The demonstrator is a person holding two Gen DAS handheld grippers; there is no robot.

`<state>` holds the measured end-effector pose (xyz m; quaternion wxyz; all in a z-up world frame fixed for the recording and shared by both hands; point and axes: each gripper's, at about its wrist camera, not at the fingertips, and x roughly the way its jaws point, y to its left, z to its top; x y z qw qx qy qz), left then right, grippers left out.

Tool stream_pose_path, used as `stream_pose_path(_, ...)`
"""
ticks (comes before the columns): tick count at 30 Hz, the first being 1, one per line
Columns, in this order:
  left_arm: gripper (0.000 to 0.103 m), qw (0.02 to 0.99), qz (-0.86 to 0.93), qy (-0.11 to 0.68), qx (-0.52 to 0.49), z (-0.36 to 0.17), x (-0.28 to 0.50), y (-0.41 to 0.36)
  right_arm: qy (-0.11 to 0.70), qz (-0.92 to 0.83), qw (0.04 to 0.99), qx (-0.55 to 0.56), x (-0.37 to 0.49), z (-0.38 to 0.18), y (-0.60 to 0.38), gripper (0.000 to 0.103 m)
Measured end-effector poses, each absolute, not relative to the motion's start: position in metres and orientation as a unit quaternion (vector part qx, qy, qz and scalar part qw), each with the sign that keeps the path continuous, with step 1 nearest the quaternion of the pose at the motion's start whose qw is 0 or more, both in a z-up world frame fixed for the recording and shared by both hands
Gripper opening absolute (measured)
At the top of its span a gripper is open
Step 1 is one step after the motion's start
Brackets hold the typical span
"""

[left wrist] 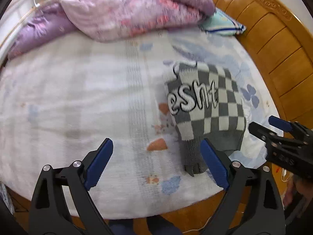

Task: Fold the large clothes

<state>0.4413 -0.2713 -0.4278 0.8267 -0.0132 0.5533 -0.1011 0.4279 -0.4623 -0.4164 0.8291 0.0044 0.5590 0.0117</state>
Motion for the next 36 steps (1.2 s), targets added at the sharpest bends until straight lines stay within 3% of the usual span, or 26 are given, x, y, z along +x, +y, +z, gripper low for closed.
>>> stream_pose_path(7, 0.092, 0.846, -0.088, 0.523, -0.052, -0.349, 0.421, -0.248, 0.502, 0.015, 0.864, -0.039, 0.397, -0.323, -0.433, 0.089)
stream_pose_path(22, 0.092, 0.852, -0.123, 0.508, -0.028, -0.270, 0.360, -0.229, 0.482, 0.002, 0.876, -0.012, 0.333, -0.242, -0.392, 0.092)
stream_pose_path(36, 0.092, 0.883, -0.149, 0.445, 0.015, -0.190, 0.258, -0.132, 0.440, -0.031, 0.897, 0.017, 0.224, -0.169, -0.284, 0.092)
